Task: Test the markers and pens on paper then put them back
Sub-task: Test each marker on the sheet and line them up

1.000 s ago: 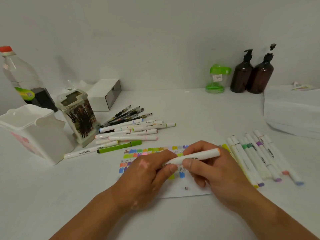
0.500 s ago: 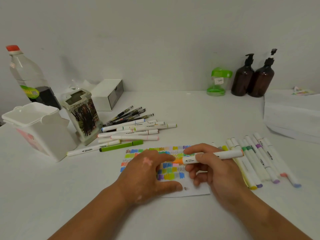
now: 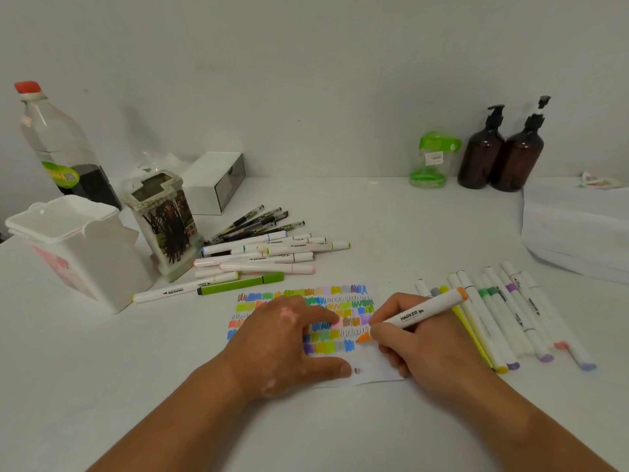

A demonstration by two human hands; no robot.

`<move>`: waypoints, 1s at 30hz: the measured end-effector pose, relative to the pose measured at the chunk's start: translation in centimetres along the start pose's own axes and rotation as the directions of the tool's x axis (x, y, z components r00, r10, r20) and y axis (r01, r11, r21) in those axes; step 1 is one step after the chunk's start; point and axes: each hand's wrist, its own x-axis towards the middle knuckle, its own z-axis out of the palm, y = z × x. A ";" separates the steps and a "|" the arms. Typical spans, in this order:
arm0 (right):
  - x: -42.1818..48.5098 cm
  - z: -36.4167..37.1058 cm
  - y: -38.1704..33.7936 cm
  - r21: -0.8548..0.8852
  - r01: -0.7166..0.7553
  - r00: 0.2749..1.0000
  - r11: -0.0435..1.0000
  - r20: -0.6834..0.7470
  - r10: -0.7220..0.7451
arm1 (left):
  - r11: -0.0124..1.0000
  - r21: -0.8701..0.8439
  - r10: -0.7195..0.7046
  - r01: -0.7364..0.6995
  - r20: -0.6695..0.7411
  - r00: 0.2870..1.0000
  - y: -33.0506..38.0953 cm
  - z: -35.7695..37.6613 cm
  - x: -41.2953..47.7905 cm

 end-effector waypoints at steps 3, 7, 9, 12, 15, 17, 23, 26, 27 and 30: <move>0.0 0.1 0.0 -0.046 0.010 1.000 0.999 0.001 -0.010 | 1.000 -0.001 -0.006 0.006 0.008 1.000 0.0 0.0 0.1; 0.0 -0.1 0.0 -0.110 0.014 1.000 0.994 0.013 -0.013 | 1.000 0.001 -0.007 0.007 0.004 1.000 -0.1 0.0 0.0; 0.0 -0.2 0.0 -0.144 0.013 0.999 0.989 0.031 -0.009 | 1.000 -0.001 0.000 0.000 0.000 1.000 -0.1 0.0 0.0; 0.0 -0.1 -0.1 -0.098 0.013 1.000 0.995 0.019 -0.011 | 1.000 -0.003 0.001 -0.001 0.000 1.000 0.0 0.0 0.1; 0.0 -0.2 -0.1 -0.115 0.015 0.999 0.993 0.032 -0.011 | 1.000 0.001 -0.003 0.003 0.002 1.000 0.1 -0.1 0.1; 0.0 -0.2 0.0 -0.123 0.018 0.999 0.992 0.029 -0.014 | 1.000 0.000 -0.007 0.007 0.007 1.000 0.2 -0.2 0.0; 0.1 -0.2 0.2 -0.153 0.018 1.000 0.988 0.022 -0.015 | 1.000 -0.005 -0.009 0.009 0.014 1.000 0.4 -0.4 -0.1; 0.2 -0.3 0.2 -0.153 0.015 1.000 0.988 -0.015 -0.017 | 1.000 -0.008 -0.017 0.017 0.016 1.000 0.4 -0.5 -0.1; 0.2 -0.3 0.2 -0.161 0.014 1.000 0.987 -0.010 -0.016 | 1.000 -0.007 -0.020 0.020 0.018 1.000 0.5 -0.5 -0.1; 0.2 -0.2 0.2 -0.180 0.011 1.000 0.984 0.000 -0.012 | 1.000 -0.012 -0.023 0.023 0.021 1.000 0.5 -0.6 -0.2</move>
